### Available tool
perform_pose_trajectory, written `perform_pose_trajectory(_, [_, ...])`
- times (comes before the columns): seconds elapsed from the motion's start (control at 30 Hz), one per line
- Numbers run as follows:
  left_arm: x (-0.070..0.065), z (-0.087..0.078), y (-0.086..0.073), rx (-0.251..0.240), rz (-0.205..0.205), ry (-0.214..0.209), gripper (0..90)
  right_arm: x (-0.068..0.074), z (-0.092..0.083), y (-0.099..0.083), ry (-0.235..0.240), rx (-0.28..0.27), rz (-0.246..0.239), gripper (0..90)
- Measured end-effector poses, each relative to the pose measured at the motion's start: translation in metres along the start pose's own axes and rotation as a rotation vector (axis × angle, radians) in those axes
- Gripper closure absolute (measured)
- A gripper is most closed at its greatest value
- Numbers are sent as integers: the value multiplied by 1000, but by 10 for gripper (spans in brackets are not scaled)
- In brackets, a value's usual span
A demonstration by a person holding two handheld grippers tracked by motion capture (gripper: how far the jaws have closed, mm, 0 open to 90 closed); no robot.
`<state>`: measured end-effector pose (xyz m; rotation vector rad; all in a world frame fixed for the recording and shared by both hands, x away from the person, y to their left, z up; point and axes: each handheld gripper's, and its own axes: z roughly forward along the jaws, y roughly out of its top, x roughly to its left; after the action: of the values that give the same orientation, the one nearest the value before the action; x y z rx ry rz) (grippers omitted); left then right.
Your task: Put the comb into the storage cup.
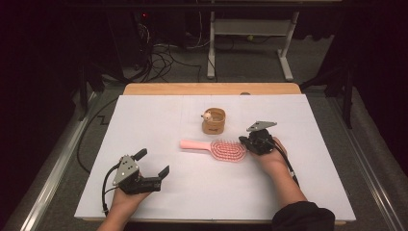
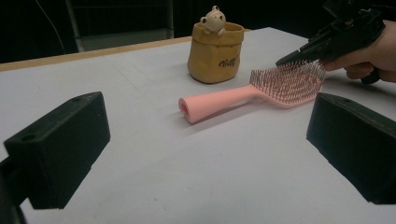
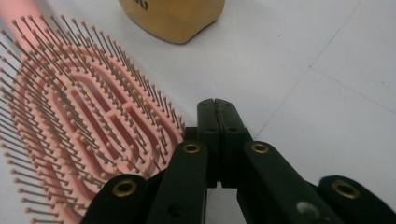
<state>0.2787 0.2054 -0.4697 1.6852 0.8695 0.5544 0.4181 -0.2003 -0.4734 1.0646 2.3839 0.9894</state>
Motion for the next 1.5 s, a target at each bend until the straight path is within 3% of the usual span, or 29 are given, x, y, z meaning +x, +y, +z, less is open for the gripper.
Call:
perform_pose_trajectory(0.27, [-1, -3, 1, -3, 7, -1, 4, 11, -10, -9, 37, 31, -49, 900])
perform_pose_trajectory(0.5, [-3, -3, 1, -2, 9, -3, 4, 35, -33, -31, 59, 5, -85, 900])
perform_pose_trajectory(0.93, [-4, -3, 1, 0, 8, -6, 4, 54, -50, -54, 80, -26, -81, 900])
perform_pose_trajectory(1.07, [-4, -3, 1, 1, 7, -6, 4, 54, -51, -54, 67, -25, -92, 900])
perform_pose_trajectory(1.27, [-3, -2, 1, -1, 4, -7, 4, 42, -41, -35, -1, -31, -60, 900])
perform_pose_trajectory(1.5, [-2, -3, 0, -2, 0, -6, 4, 44, -25, -26, 14, 9, -81, 900])
